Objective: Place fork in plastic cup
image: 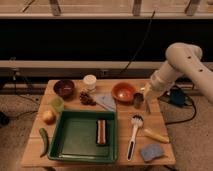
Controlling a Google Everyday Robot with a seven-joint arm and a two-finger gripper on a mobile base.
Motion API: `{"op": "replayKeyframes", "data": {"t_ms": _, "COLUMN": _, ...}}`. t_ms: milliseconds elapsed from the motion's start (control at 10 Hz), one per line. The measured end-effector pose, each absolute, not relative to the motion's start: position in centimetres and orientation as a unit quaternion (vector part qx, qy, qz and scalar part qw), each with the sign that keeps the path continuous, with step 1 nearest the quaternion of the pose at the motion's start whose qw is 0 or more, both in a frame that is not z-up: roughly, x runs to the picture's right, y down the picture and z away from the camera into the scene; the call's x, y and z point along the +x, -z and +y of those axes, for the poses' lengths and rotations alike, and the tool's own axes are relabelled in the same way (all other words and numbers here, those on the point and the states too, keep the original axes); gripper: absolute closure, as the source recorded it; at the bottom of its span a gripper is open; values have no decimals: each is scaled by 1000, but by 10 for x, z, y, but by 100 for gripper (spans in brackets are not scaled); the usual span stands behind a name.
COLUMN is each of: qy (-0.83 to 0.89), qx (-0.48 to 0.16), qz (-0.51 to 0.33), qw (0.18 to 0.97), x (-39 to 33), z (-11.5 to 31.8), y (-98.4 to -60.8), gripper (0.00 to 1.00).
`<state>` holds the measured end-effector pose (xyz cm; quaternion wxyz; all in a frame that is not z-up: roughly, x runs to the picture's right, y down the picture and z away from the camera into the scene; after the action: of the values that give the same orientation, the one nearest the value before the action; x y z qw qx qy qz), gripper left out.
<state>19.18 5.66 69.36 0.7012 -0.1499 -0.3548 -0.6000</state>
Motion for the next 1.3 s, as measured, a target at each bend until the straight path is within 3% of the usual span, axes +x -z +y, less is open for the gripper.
{"op": "replayKeyframes", "data": {"t_ms": 1000, "qy": 614, "qx": -139, "qz": -384, "qw": 675, "x": 160, "z": 65, "y": -688, "gripper": 100}}
{"op": "replayKeyframes", "data": {"t_ms": 1300, "qy": 643, "qx": -123, "qz": -396, "qw": 644, "x": 107, "z": 65, "y": -684, "gripper": 100}}
